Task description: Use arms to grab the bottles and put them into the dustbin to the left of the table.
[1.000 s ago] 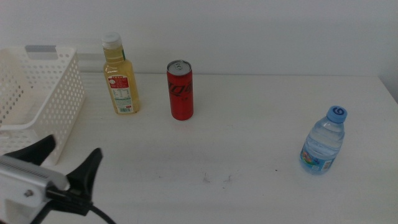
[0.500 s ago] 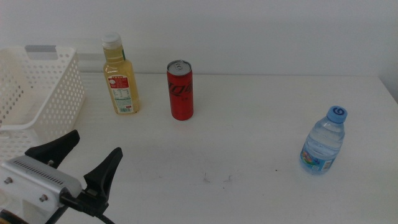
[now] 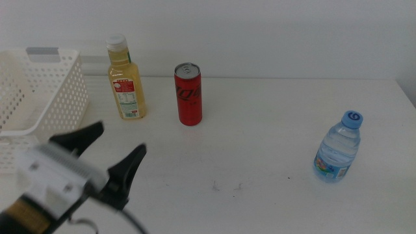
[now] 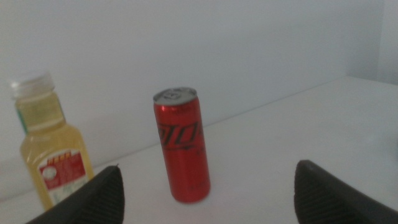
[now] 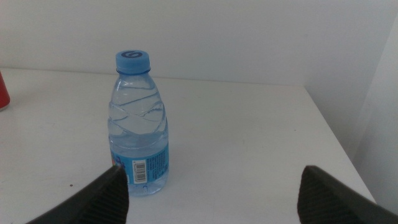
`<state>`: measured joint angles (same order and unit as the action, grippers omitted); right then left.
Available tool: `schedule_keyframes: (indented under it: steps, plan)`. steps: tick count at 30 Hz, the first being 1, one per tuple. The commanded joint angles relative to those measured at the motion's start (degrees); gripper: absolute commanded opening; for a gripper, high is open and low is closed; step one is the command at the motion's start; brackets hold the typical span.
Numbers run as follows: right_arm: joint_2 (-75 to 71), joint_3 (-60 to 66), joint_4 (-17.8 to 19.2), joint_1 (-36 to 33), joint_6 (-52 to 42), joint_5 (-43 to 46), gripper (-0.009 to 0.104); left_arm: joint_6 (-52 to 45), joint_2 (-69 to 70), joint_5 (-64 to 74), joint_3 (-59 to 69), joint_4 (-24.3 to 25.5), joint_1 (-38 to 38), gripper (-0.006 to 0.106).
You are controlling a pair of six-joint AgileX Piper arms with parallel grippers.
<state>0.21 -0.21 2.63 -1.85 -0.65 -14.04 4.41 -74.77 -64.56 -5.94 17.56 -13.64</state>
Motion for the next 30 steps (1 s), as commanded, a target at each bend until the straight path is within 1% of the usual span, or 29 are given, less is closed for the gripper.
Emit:
schedule_keyframes:
  steps: [1, 9, 17, 24, 30]
  plan:
    - [-0.2, 0.2, 0.1, 0.1, -0.2, 0.5, 0.093, 0.3, -2.9, 2.3, -3.8, 1.0, -0.2, 0.094]
    - [-0.2, 0.2, 0.1, 0.1, -0.2, 0.5, 0.093, 4.2, -19.9, -2.0, -16.5, 1.4, -0.2, 0.094]
    - [-0.2, 0.2, 0.1, 0.1, -0.2, 0.5, 0.093, 7.4, -32.1, -1.3, -28.9, 1.4, -0.5, 0.094]
    - [-0.2, 0.2, 0.1, 0.1, -0.2, 0.5, 0.093, 7.6, -40.2, 0.2, -37.0, -2.9, -2.6, 0.094]
    - [-0.2, 0.2, 0.1, 0.1, -0.2, 0.5, 0.093, 8.2, -45.4, 5.1, -44.4, -4.3, -4.6, 0.094]
